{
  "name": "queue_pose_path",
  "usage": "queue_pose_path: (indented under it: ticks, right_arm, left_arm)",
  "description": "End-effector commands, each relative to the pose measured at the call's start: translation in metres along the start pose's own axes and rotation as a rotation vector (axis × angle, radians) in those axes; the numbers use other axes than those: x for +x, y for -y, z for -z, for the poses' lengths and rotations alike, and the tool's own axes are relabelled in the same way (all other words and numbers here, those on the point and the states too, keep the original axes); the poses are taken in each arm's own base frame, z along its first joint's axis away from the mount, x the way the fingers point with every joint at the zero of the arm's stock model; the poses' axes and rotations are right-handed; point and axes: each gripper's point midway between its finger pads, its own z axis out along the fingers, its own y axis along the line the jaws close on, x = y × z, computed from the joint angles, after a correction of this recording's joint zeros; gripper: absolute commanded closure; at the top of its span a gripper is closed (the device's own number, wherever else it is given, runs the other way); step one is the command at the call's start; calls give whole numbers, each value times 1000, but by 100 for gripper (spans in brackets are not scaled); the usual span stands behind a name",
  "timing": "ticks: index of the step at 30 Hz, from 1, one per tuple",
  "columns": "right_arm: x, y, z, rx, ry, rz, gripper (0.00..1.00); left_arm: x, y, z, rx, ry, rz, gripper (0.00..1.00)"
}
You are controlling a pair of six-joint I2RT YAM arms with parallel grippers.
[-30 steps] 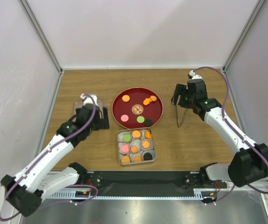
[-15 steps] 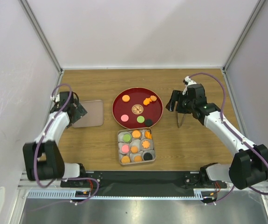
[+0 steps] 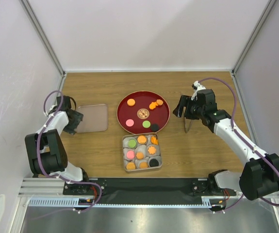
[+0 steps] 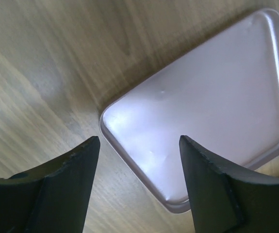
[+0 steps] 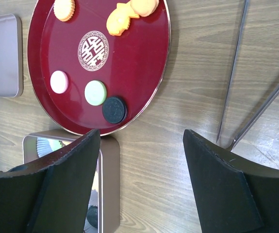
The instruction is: Pack the cookies
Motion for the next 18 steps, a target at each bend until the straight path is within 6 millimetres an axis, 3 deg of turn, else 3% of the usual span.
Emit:
queue_pose_path:
  ticks: [1,8,18]
  right_arm:
    - [-12,-6,6,-31,54,13,25]
    - [-12,-5,7,-26,57,15,25]
    - [-11,-5,8,-28,58,12,25]
  left_arm:
    - [9,-4,1,-24,-4,182,28]
    - [34,-5,4,-68,-26,234,34]
    - [53,2,-1,-71,-57,303,43]
